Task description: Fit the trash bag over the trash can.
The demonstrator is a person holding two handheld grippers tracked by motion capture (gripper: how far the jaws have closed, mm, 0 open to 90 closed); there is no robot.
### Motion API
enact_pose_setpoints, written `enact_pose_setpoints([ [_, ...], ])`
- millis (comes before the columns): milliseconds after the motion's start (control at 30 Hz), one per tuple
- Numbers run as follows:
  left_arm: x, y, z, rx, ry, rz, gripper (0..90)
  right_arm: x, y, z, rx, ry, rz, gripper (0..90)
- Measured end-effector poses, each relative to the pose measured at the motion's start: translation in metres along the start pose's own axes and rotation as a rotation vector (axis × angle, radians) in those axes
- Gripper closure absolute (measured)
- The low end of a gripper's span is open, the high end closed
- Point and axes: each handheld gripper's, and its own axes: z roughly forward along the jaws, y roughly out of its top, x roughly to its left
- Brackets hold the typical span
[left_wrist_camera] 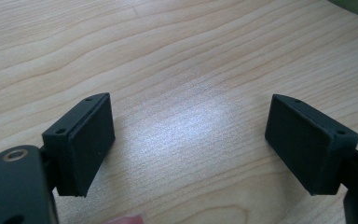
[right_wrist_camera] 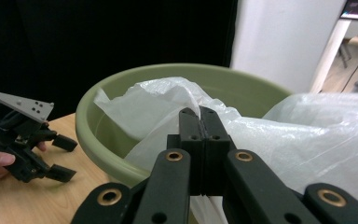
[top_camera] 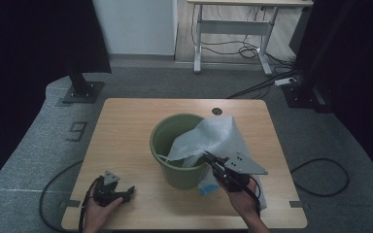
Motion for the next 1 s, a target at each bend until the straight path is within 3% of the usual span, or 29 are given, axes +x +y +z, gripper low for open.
enact_pose_setpoints([
  [100,0.0,0.0,0.0,0.0,-0.001,0.0,15.2,0.0,-0.003,0.004,0.011,0.019,0.02,86.6],
  [200,0.0,0.0,0.0,0.002,-0.005,0.001,14.9,0.004,-0.007,0.004,0.014,0.026,0.026,62.3],
  [233,0.0,0.0,0.0,0.002,-0.005,0.001,14.9,0.004,-0.007,0.004,0.014,0.026,0.026,62.3],
  [267,0.0,0.0,0.0,0.001,-0.005,0.0,14.9,0.008,-0.006,-0.005,-0.027,0.011,0.008,52.0],
  [333,0.0,0.0,0.0,0.002,-0.005,0.001,15.0,0.01,-0.006,-0.011,-0.053,0.002,0.011,47.9],
  [367,0.0,0.0,0.0,0.001,-0.004,0.0,15.0,0.012,-0.005,-0.024,-0.09,-0.031,0.022,40.5],
  [567,0.0,0.0,0.0,0.002,-0.005,0.001,14.9,0.007,-0.024,-0.049,-0.083,-0.091,0.053,33.2],
  [600,0.0,0.0,0.0,0.002,-0.005,0.001,14.9,0.007,-0.024,-0.049,-0.083,-0.091,0.053,33.2],
  [633,0.0,0.0,0.0,0.002,-0.005,0.001,14.9,0.003,-0.036,-0.049,-0.051,-0.119,0.046,31.6],
  [733,0.0,0.0,0.0,0.002,-0.004,0.002,15.0,-0.002,-0.049,-0.047,-0.023,-0.128,0.076,30.3],
  [767,0.0,0.0,0.0,0.002,-0.004,0.002,15.0,-0.006,-0.061,-0.042,0.003,-0.155,0.095,28.7],
  [1000,0.0,0.0,0.0,0.003,-0.008,0.007,14.8,-0.015,-0.083,-0.031,0.034,-0.209,0.118,23.3],
])
